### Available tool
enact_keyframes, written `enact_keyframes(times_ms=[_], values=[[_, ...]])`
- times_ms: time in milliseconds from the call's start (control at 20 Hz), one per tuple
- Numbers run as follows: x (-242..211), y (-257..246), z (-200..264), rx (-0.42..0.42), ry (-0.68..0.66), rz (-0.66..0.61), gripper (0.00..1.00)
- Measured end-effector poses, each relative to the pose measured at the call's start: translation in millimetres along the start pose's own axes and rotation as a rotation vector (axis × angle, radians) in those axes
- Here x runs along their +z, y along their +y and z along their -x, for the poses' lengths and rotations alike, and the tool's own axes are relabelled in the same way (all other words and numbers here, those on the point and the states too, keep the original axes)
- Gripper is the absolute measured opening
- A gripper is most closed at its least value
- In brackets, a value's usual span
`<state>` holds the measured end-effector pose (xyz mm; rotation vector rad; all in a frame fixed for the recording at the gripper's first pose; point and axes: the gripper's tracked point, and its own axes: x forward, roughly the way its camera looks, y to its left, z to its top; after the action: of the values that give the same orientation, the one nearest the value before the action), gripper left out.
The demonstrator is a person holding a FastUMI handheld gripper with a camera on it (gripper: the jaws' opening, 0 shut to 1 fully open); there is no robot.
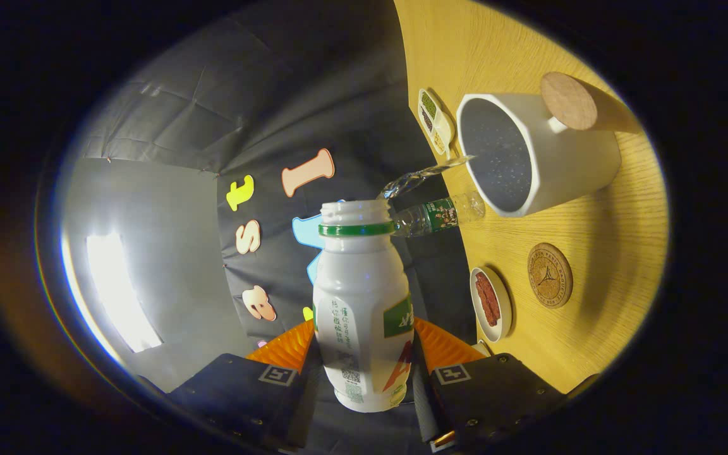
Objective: Take the bottle from table, then pour the juice into the cup, finally place the bottle on the coaster
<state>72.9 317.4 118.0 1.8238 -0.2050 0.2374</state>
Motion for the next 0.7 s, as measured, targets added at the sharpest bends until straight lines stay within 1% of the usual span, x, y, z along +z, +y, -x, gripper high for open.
enact_keyframes(times_ms=[700], values=[[-0.9, 2.8, -0.3, 0.003, -0.005, -0.032, 0.64]])
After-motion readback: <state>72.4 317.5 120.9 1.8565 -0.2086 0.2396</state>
